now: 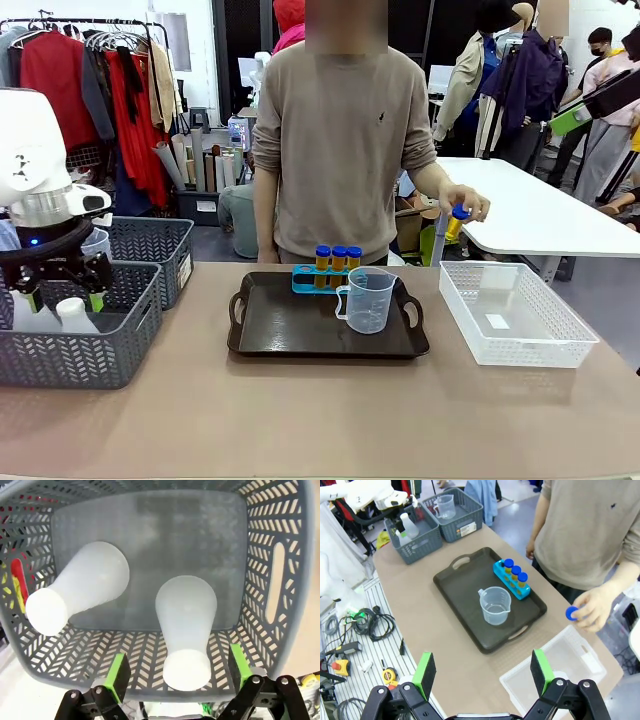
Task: Prepare the laboratory tools.
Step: Pick up one Small flask and place it on the Handle tray.
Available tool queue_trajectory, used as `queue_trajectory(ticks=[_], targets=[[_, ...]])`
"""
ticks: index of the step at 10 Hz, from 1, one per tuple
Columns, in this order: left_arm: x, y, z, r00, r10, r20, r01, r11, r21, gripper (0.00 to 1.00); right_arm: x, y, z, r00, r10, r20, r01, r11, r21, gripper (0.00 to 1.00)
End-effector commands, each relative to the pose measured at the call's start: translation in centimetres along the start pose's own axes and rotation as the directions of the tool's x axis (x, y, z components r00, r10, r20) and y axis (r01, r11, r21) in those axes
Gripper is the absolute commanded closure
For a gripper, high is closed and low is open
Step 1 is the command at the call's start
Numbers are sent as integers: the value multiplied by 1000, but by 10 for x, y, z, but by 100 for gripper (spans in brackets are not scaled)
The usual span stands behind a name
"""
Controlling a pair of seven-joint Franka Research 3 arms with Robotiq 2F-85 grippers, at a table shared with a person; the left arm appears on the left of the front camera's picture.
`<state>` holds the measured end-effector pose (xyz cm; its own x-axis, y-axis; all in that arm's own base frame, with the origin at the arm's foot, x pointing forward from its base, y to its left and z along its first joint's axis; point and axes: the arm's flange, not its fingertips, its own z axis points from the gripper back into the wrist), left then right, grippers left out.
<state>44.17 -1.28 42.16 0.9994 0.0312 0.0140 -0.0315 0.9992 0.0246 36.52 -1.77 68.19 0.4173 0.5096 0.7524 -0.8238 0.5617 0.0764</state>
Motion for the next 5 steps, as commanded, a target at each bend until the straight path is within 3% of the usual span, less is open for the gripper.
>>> queue_trajectory(ticks=[1, 2, 5], targets=[[-1, 3, -3, 1000, 6, 4, -6, 1000, -13, 0, 2, 0, 0, 1000, 14, 27, -14, 1000, 15, 0], [0, 2, -4, 1000, 1, -1, -1, 1000, -17, 0, 2, 0, 0, 1000, 14, 27, -14, 1000, 15, 0], [-1, -2, -5, 1000, 4, -13, -4, 999, -35, 60, 2, 0, 0, 1000, 14, 27, -14, 1000, 15, 0]])
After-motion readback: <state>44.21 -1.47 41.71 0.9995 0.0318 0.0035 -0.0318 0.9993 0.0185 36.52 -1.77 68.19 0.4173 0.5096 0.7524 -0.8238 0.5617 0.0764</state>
